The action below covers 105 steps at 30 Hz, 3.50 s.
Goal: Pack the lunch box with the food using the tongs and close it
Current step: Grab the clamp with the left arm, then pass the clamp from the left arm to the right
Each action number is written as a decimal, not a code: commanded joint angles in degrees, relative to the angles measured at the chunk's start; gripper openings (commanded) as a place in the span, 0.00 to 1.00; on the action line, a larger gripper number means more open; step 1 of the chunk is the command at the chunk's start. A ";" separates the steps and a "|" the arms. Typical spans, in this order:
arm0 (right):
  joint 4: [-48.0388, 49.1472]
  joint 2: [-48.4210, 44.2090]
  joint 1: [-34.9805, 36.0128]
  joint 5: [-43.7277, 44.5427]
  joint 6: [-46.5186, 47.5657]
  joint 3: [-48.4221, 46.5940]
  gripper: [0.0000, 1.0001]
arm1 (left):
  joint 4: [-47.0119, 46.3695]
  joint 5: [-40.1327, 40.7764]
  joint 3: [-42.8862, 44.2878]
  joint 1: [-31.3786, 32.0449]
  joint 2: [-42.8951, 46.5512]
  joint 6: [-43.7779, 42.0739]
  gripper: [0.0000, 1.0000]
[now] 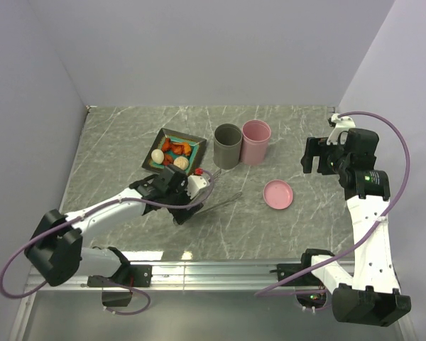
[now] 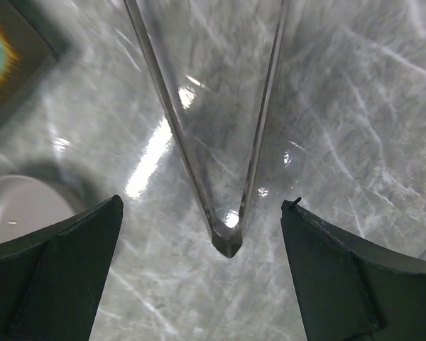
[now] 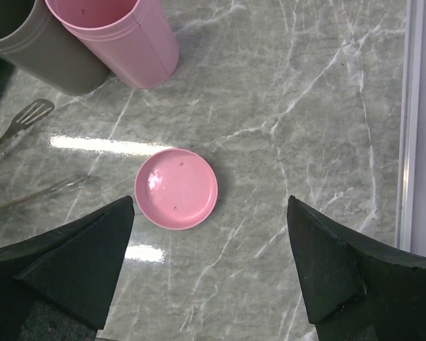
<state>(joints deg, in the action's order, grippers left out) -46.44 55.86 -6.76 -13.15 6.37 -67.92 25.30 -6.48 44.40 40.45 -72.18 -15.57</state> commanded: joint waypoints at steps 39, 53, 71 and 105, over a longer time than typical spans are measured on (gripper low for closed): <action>-1.29 -1.28 -0.18 0.32 1.89 -0.46 0.94 | -12.47 0.15 6.92 3.24 -24.93 7.22 0.99; -1.82 -0.84 -0.18 -0.65 2.07 -1.42 0.94 | -6.23 -0.73 7.72 3.15 -22.92 4.94 0.93; -1.38 -1.19 -0.18 -1.71 1.54 -1.16 0.93 | -3.42 -5.20 7.19 3.24 -21.34 2.92 0.69; 10.74 -11.64 22.38 -10.69 25.00 2.53 1.00 | 19.61 -34.82 28.27 -5.11 -5.42 5.81 0.52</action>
<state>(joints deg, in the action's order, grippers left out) -40.93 45.87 9.39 -27.51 26.94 -66.39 44.60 -34.76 68.95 36.38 -79.26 -11.22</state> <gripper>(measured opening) 0.992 0.523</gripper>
